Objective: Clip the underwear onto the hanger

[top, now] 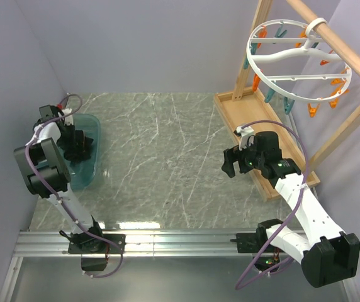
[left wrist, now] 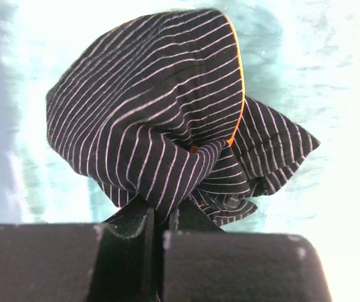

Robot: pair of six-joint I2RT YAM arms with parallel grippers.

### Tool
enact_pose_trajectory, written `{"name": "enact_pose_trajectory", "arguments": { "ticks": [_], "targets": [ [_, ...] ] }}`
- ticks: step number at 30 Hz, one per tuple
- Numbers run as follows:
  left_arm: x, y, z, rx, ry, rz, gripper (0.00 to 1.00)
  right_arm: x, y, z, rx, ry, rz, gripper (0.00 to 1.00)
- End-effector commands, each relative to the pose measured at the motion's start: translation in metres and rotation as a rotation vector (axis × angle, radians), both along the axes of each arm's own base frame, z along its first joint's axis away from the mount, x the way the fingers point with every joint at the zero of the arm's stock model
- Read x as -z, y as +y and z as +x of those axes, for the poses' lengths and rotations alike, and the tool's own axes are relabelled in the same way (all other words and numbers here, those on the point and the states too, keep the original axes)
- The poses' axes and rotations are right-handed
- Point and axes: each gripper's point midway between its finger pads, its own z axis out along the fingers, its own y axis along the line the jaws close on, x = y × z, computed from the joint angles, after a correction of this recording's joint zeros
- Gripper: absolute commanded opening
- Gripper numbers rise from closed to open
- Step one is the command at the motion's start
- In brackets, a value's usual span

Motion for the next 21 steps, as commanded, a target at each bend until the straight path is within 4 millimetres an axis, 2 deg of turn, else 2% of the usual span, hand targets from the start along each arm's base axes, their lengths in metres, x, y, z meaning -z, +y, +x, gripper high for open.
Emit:
{"name": "enact_pose_trajectory", "arguments": {
  "ticks": [1, 2, 3, 5, 6, 7, 8, 9, 10, 11, 14, 16, 19, 21],
  "targets": [
    [-0.045, 0.012, 0.018, 0.067, -0.071, 0.088, 0.00, -0.010, 0.003, 0.005, -0.018, -0.047, 0.007, 1.00],
    [-0.057, -0.004, 0.021, 0.112, -0.095, 0.031, 0.00, -0.011, 0.004, 0.004, -0.020, -0.046, 0.009, 1.00],
    [-0.091, -0.013, 0.031, 0.144, -0.171, 0.026, 0.00, -0.012, 0.004, 0.004, -0.020, -0.049, 0.010, 1.00],
    [-0.128, -0.050, 0.040, 0.249, -0.264, -0.048, 0.00, -0.014, 0.005, 0.004, -0.025, -0.054, 0.020, 1.00],
    [-0.160, -0.070, 0.042, 0.299, -0.323, -0.058, 0.00, -0.015, 0.006, 0.004, -0.029, -0.057, 0.020, 1.00],
    [-0.175, -0.074, 0.041, 0.309, -0.355, -0.065, 0.00, -0.016, 0.006, 0.004, -0.031, -0.060, 0.023, 1.00],
    [-0.188, -0.096, 0.042, 0.349, -0.378, -0.093, 0.00, -0.017, 0.007, 0.003, -0.033, -0.060, 0.025, 1.00],
    [-0.210, -0.113, 0.038, 0.393, -0.413, -0.113, 0.00, -0.017, 0.007, 0.003, -0.036, -0.059, 0.027, 1.00],
    [-0.218, -0.138, 0.036, 0.445, -0.423, -0.133, 0.00, -0.019, 0.008, 0.004, -0.039, -0.062, 0.029, 1.00],
    [-0.237, -0.152, 0.032, 0.480, -0.459, -0.138, 0.00, -0.019, 0.007, 0.004, -0.036, -0.061, 0.027, 1.00],
    [-0.265, -0.213, 0.011, 0.642, -0.522, -0.217, 0.02, -0.023, 0.010, 0.003, -0.052, -0.060, 0.034, 1.00],
    [-0.273, -0.252, -0.004, 0.752, -0.555, -0.288, 0.05, -0.028, 0.012, 0.002, -0.075, -0.064, 0.039, 1.00],
    [-0.247, -0.295, -0.029, 0.836, -0.518, -0.362, 0.09, -0.033, 0.014, 0.000, -0.101, -0.068, 0.038, 1.00],
    [-0.217, -0.310, -0.040, 0.854, -0.469, -0.413, 0.15, -0.033, 0.015, 0.000, -0.106, -0.064, 0.036, 1.00]
  ]
}}
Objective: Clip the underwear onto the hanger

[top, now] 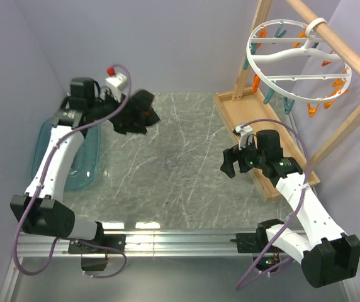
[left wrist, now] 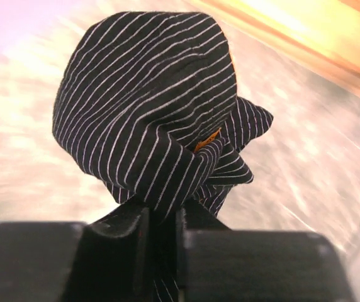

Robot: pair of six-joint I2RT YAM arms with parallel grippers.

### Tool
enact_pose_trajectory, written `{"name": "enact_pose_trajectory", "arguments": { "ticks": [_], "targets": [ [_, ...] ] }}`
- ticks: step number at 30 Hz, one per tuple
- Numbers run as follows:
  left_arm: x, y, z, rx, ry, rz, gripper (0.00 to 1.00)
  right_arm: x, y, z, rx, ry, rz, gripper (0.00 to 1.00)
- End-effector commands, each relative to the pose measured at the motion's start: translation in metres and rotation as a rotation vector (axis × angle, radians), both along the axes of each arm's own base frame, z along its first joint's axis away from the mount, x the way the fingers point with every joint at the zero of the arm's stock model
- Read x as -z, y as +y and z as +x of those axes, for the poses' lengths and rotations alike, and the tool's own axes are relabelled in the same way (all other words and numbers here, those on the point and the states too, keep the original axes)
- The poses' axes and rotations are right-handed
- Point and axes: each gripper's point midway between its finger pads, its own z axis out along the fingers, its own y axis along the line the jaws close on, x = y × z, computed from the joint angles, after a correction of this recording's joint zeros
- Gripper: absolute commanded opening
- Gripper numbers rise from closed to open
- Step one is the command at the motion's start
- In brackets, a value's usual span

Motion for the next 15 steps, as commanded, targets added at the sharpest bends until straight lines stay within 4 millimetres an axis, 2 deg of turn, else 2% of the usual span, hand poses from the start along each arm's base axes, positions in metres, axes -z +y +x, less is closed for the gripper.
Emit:
{"name": "enact_pose_trajectory", "arguments": {
  "ticks": [1, 2, 5, 8, 9, 11, 12, 13, 15],
  "targets": [
    [0.051, -0.038, -0.023, 0.129, 0.150, -0.068, 0.19, -0.027, 0.007, 0.005, -0.054, -0.062, 0.018, 1.00],
    [0.073, -0.046, -0.033, 0.166, 0.219, -0.070, 0.21, -0.027, 0.009, 0.004, -0.062, -0.058, 0.019, 1.00],
    [0.109, -0.077, -0.069, 0.330, 0.360, -0.077, 0.26, -0.026, 0.011, 0.001, -0.090, -0.050, 0.021, 1.00],
    [0.150, -0.096, -0.094, 0.401, 0.545, -0.124, 0.27, -0.023, 0.012, 0.001, -0.097, -0.039, 0.018, 1.00],
    [0.154, -0.099, -0.092, 0.407, 0.550, -0.150, 0.28, -0.023, 0.012, 0.002, -0.095, -0.036, 0.020, 1.00],
    [0.165, -0.104, -0.089, 0.368, 0.632, -0.194, 0.38, -0.021, 0.013, 0.003, -0.093, -0.029, 0.021, 1.00],
    [0.167, -0.106, -0.079, 0.348, 0.608, -0.200, 0.43, -0.020, 0.013, 0.002, -0.092, -0.024, 0.020, 0.99],
    [0.166, -0.106, -0.073, 0.298, 0.631, -0.217, 0.54, -0.019, 0.014, 0.002, -0.094, -0.024, 0.019, 0.99],
    [0.166, -0.099, -0.057, 0.223, 0.571, -0.193, 0.62, -0.019, 0.015, 0.002, -0.095, -0.022, 0.015, 0.99]
  ]
}}
